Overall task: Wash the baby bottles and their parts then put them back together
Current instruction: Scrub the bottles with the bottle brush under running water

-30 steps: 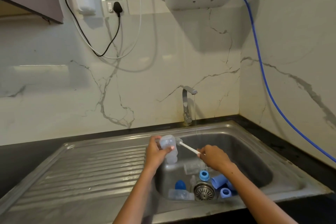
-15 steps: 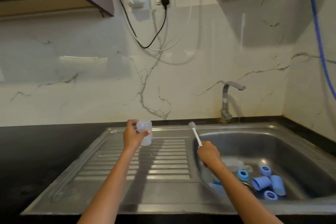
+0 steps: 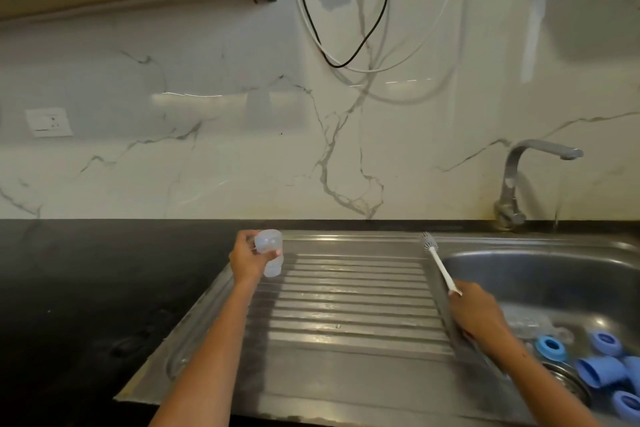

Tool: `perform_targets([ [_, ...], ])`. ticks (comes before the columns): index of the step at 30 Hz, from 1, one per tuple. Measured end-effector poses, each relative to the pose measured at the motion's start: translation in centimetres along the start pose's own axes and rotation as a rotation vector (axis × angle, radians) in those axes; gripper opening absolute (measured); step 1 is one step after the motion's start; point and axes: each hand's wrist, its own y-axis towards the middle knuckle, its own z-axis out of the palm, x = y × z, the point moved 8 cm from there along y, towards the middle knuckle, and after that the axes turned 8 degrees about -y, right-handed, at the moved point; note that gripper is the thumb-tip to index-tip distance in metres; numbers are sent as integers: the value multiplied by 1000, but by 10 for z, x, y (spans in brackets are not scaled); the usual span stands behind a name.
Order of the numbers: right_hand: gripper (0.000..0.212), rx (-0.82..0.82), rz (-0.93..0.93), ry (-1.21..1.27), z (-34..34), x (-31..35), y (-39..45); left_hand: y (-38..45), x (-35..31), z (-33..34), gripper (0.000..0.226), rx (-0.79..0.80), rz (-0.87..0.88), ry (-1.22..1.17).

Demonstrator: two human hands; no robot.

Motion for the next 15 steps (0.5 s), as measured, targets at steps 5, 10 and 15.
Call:
perform_targets([
  [5,26,1,-29,-29,1,5,3,12,11,2,59,5,21,-8],
  [10,28,0,-54,-12,1,5,3,15,18,8,67,34,32,35],
  [15,28,28,-75,8,0,9,1,16,16,7,68,27,51,58],
])
